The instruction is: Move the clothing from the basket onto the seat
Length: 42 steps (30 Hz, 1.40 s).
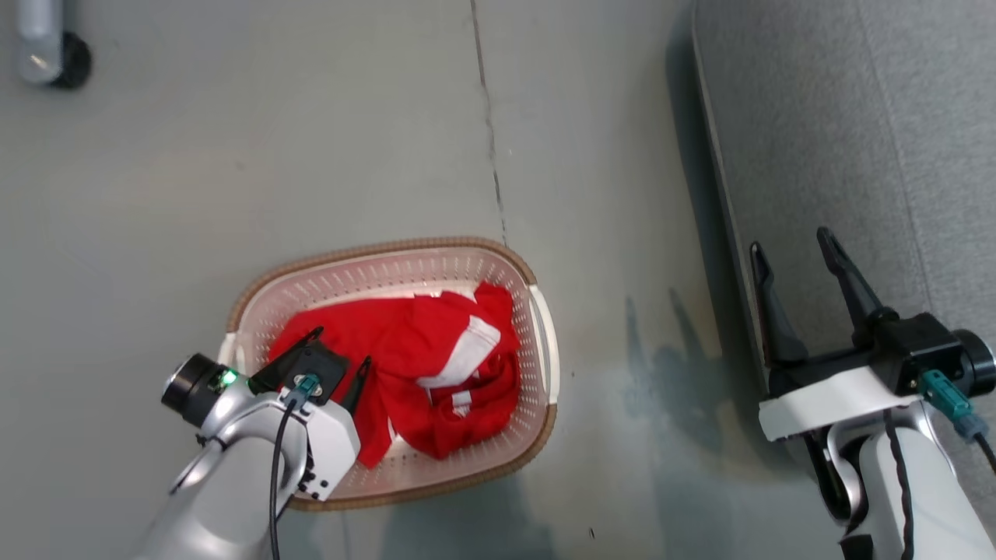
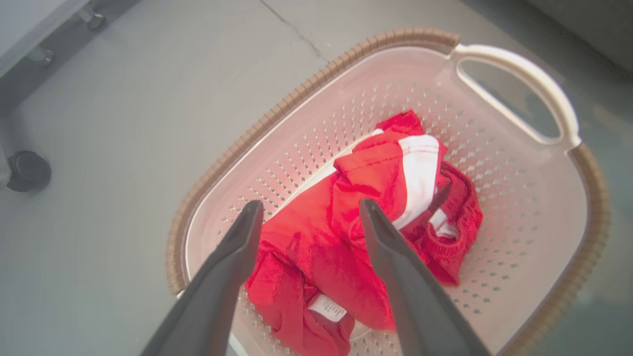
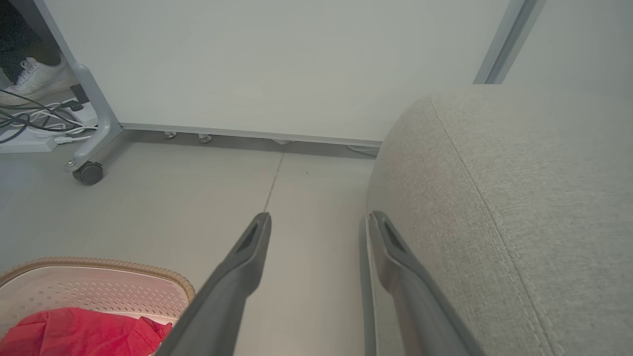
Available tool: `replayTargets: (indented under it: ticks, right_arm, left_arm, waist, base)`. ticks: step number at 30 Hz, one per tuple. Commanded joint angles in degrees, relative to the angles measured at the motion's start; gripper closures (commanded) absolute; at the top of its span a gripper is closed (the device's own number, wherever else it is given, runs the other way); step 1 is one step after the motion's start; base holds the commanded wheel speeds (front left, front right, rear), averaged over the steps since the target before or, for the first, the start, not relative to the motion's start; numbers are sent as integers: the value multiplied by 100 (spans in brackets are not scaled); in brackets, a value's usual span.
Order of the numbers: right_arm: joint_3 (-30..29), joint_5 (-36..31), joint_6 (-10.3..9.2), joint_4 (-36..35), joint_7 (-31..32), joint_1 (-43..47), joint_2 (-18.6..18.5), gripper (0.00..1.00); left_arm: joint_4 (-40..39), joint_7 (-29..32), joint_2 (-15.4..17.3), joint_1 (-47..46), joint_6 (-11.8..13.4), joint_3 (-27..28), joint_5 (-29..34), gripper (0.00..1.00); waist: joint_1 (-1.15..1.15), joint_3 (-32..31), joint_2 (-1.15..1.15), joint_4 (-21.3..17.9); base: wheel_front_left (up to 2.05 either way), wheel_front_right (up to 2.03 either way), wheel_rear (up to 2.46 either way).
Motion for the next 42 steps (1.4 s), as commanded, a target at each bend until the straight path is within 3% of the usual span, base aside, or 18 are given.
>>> replayTargets:
  ticks: [1,6,14,20,24,31,36,42]
  right_arm:
    - [16,35,11,-31,-28,-133,-15,0]
    - [161,151,11,-223,-29,-313,-16,0]
    - [314,417,11,-349,-29,-517,-16,0]
    - [365,408,11,-411,-29,-705,-16,0]
    - [586,831,11,-525,-29,-779,-18,0]
    - [740,1116,11,-594,-29,-859,-19,0]
    - [847,1179,11,-691,-28,-944,-18,0]
    - [960,1148,11,-734,-29,-995,-18,0]
  left_arm:
    - [116,45,73,-172,-42,-65,103,0]
    - [942,382,82,-972,-48,-483,510,0]
    - [1551,912,76,-1841,-6,-900,871,0]
    - [1689,1569,163,-2238,74,-1350,1291,0]
    - [1725,1759,243,-2407,127,-1446,1341,0]
    - [1750,2205,247,-2591,62,-1474,1245,0]
    - [1764,2736,341,-2707,-93,-1685,1363,0]
    - [1771,3116,508,-2800,-93,-1795,1400,0]
  waist:
    - [0,517,0,-186]
    - [0,1037,0,-290]
    - [0,1687,0,-358]
    - [0,1959,0,-422]
    - [0,2113,0,-483]
    - [0,2388,0,-627]
    - [0,2608,0,-772]
    - [0,2753,0,-890]
  base:
    - [0,0,0]
    - [0,0,0]
    - [0,0,0]
    - [0,0,0]
    - [0,0,0]
    - [0,0,0]
    - [0,0,0]
    - [0,0,0]
